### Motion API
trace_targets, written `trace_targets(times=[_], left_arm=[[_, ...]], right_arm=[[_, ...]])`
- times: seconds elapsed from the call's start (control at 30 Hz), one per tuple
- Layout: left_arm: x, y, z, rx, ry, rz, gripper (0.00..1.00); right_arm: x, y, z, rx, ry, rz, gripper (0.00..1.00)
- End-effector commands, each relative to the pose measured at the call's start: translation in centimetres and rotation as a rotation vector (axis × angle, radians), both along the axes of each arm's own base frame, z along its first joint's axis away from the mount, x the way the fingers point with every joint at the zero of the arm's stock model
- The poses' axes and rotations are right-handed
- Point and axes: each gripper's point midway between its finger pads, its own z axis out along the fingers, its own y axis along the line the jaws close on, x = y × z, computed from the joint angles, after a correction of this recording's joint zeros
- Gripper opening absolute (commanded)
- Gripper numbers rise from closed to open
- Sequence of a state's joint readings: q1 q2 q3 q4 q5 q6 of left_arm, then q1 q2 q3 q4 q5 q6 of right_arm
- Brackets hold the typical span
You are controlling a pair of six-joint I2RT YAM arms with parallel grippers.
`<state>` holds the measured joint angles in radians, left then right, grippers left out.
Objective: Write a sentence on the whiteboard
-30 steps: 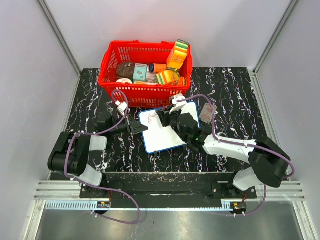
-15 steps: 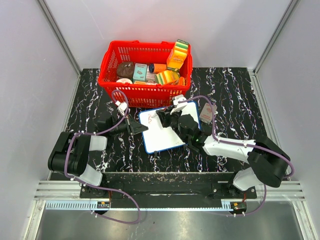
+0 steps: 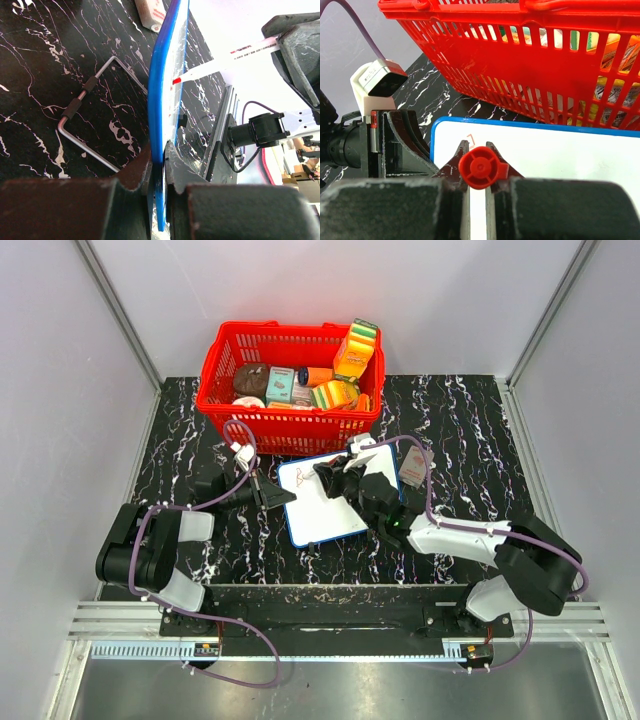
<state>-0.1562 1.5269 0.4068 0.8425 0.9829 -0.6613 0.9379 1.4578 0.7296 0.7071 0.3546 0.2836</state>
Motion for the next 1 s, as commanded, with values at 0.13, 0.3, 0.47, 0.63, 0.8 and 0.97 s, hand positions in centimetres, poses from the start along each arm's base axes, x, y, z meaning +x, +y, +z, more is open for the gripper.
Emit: trace_targets(times=[0.13,0.3,0.47,0.63,0.8,0.97], left_arm=[[1.2,0.1,-0.2,0.051,-0.098,0.021,0.00],[1.2,0.1,-0.1,0.050,-0.099,0.020,0.00],[1.2,0.1,-0.1,0.051,-0.102,0.021,0.00],[1.2,0.1,-0.1,0.051,-0.102,0.021,0.00],[1.2,0.1,-0.1,0.052,-0.099,0.021,0.00],[1.2,0.1,-0.1,0.052,-0.099,0.021,0.00]], right_arm=[[-0.7,-0.6,-1.0,-0.021,0.021,0.001,0.00],[-0.9,-0.4,-1.1,-0.025,0.022,0.012,0.00],[-0.9,-0.3,-1.2,-0.028,0.025,0.016,0.00],[-0.9,-0.5,-1.0,-0.023,0.020,0.004,0.00],[-0.4,-0.9,-0.2,-0.007,0.006,-0.033,0.00],[0.0,-0.8,0.4,-0.001,-0.011,-0.045,0.00]])
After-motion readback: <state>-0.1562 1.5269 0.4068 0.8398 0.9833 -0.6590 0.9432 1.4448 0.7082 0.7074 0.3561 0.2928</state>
